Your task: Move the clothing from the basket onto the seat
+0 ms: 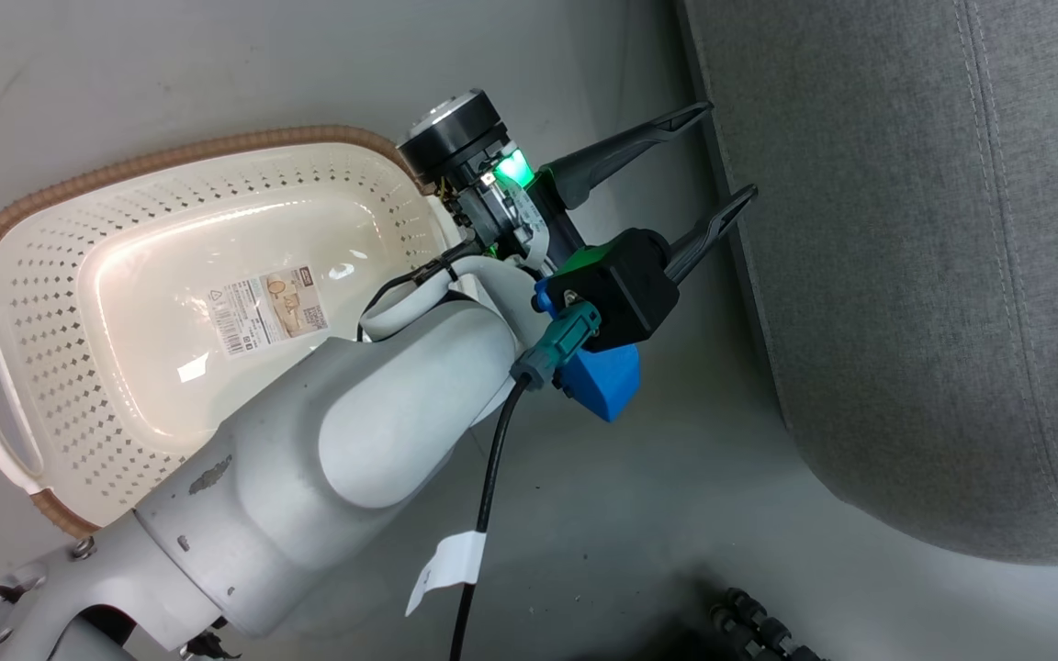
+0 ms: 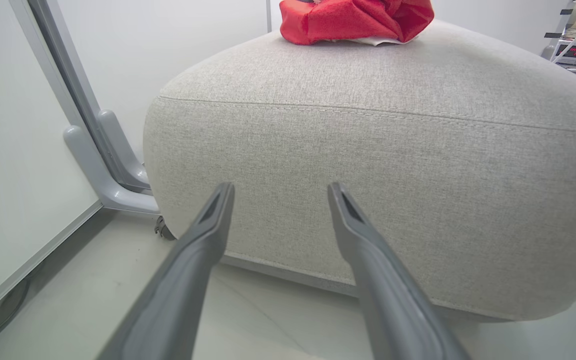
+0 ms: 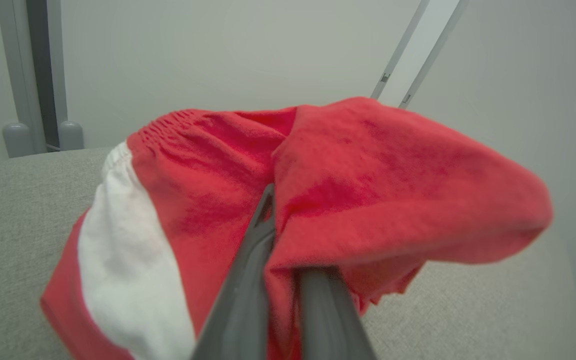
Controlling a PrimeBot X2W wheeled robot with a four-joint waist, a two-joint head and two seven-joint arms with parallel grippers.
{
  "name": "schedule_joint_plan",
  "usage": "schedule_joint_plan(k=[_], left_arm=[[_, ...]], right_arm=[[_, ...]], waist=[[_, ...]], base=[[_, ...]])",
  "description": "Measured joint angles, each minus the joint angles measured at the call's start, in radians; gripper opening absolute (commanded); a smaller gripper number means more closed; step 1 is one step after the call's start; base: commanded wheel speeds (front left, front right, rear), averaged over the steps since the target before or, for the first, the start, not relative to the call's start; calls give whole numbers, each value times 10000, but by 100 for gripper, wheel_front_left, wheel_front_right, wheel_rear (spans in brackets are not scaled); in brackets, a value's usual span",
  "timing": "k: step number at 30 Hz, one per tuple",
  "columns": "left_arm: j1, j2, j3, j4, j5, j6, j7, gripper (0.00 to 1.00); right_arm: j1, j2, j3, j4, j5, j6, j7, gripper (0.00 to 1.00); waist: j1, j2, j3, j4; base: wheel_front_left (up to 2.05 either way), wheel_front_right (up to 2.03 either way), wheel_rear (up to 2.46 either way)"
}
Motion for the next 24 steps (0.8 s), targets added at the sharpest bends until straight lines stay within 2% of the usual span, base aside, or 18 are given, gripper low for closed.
schedule_joint_plan(k=[1,15,24], left_arm=[[1,-2,-2,15,-6,8,-6,100],[690,-322,146,336,-474,270,-370,100],[1703,-303,1034,-148,-755,686,-401,100]], right_arm=[[82,73,-58,2,21,0,2,100],[3250,1168,-198,-1298,79,0,2,100],[4250,1557,245,-3204,-267,0,0,100]], waist=[[0,0,-45,-1],[-1,0,-1568,-116],[-1,1,-2906,-135]], base=[[0,0,0],[0,0,0],[0,0,0]])
